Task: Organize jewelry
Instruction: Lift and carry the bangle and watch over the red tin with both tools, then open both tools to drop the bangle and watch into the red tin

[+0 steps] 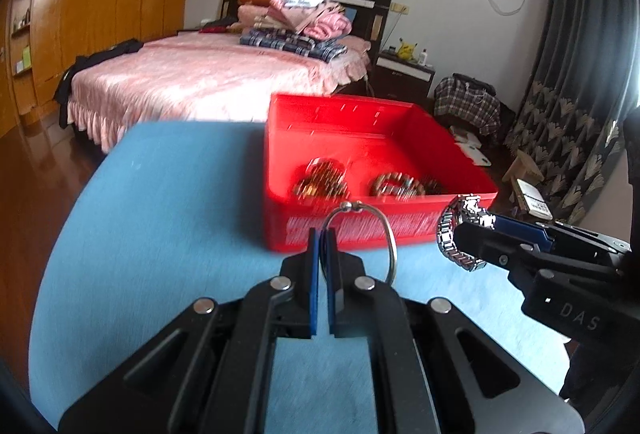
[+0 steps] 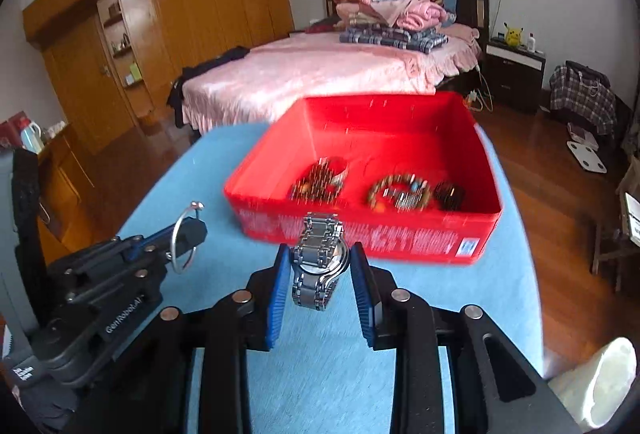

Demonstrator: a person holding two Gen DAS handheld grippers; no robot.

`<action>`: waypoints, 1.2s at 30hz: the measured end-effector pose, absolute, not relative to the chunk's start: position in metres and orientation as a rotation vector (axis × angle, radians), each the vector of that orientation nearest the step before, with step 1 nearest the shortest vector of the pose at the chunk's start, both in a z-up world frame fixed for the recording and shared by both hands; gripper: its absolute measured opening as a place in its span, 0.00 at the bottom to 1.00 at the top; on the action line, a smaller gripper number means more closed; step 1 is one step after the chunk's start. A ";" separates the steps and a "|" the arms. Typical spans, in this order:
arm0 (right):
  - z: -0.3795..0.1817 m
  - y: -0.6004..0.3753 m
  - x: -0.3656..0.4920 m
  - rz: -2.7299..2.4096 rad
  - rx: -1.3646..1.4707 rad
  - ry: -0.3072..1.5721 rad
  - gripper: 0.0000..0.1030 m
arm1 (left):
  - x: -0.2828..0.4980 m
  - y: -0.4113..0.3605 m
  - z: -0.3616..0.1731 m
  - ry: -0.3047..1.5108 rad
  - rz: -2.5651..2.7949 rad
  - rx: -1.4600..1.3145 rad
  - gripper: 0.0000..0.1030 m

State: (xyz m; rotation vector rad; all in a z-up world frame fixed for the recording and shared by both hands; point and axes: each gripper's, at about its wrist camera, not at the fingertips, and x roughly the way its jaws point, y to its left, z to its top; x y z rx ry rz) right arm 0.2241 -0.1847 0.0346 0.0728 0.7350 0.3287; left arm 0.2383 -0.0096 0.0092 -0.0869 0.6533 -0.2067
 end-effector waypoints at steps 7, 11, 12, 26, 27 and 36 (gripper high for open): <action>0.061 -0.207 0.267 0.297 0.088 0.679 0.29 | 0.283 -0.033 0.034 0.604 -0.256 -0.082 0.02; 0.062 -0.218 0.300 0.264 0.081 0.671 0.29 | 0.314 -0.043 0.035 0.599 -0.254 -0.068 0.02; 0.059 -0.220 0.309 0.263 0.087 0.679 0.29 | 0.320 -0.045 0.034 0.602 -0.256 -0.070 0.02; 0.054 -0.245 0.329 0.208 0.114 0.625 0.60 | 0.362 -0.039 0.023 0.639 -0.221 -0.079 0.55; 0.056 -0.248 0.324 0.200 0.117 0.614 0.63 | 0.359 -0.038 0.024 0.634 -0.221 -0.082 0.57; 0.067 -0.252 0.290 0.195 0.118 0.584 0.77 | 0.311 -0.029 0.043 0.576 -0.193 -0.065 0.78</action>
